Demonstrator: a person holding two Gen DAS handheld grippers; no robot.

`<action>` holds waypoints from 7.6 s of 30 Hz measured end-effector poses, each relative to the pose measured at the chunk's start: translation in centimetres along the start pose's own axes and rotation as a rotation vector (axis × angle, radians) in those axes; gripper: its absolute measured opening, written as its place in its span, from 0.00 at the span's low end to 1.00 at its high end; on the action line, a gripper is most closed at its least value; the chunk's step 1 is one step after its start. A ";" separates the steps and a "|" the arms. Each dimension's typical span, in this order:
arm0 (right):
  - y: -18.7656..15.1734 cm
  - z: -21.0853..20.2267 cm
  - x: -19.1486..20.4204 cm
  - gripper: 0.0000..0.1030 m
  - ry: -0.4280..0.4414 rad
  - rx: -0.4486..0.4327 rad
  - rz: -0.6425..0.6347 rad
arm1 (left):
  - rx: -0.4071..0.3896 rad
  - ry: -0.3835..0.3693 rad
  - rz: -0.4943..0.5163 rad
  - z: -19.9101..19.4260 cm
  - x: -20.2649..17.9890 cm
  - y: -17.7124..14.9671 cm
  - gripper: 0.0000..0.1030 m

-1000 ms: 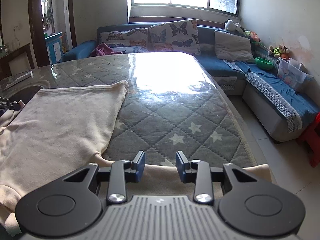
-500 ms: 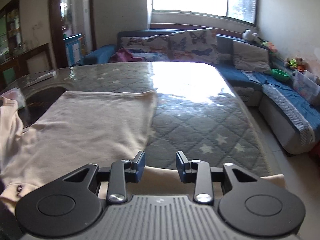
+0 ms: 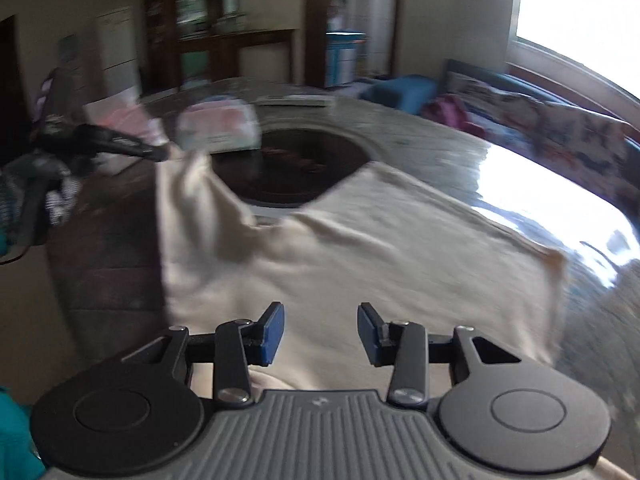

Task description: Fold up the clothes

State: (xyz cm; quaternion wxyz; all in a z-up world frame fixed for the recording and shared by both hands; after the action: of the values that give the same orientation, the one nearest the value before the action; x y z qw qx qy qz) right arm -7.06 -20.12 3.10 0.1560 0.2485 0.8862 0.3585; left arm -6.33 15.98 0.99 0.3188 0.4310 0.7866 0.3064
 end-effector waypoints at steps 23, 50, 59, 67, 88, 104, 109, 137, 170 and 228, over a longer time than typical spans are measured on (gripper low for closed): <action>2.6 4.2 4.7 0.39 0.169 0.014 -0.083 | 0.102 -0.105 0.067 2.0 -5.2 -2.0 0.09; 3.9 8.3 0.6 0.60 0.223 0.034 0.071 | 0.085 -0.021 0.045 0.6 -2.1 -1.5 0.09; 2.3 3.9 1.0 0.60 0.204 -0.010 0.037 | 0.080 -0.084 0.088 -1.2 -5.3 -1.4 0.13; -2.2 -1.1 -2.7 0.59 -0.111 0.060 0.075 | 0.099 -0.247 0.175 -3.2 -11.1 -3.1 0.27; -7.9 -5.6 -0.4 0.59 -0.238 0.025 0.085 | 0.184 -0.483 0.605 -5.8 -22.6 -12.7 0.37; -17.9 -13.8 -9.8 0.42 -0.553 -0.002 0.605 | 0.154 -0.526 0.596 -6.1 -25.8 -10.9 0.40; -21.2 -15.4 -12.7 0.40 -0.684 0.036 0.701 | 0.165 -0.536 0.611 -5.9 -27.3 -11.3 0.40; -23.7 -16.9 -17.3 0.04 -0.814 -0.055 0.815 | 0.234 -0.597 0.703 -6.1 -32.8 -14.6 0.49; -6.0 -18.3 -14.1 0.04 -0.553 -0.306 0.505 | 0.166 -0.487 0.475 -5.3 -25.1 -8.9 0.61; -14.0 -8.7 -5.2 0.37 -0.361 0.054 0.374 | 0.130 -0.438 0.458 -6.2 -21.2 -7.7 0.05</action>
State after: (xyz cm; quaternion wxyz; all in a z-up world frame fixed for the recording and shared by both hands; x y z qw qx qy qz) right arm -11.36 -36.53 -0.34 0.2360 0.4721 0.7918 0.3073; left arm -5.76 -7.18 3.95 0.3749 0.6720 0.5998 0.2192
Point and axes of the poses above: each gripper's, at about its wrist camera, not at the fingertips, and z roughly the way its jaws point, x to its left, y to its top, the point moved 3 cm from there along z, roughly the way its jaws point, and after that the axes turned 7 degrees about -z, right-handed, at the moved point
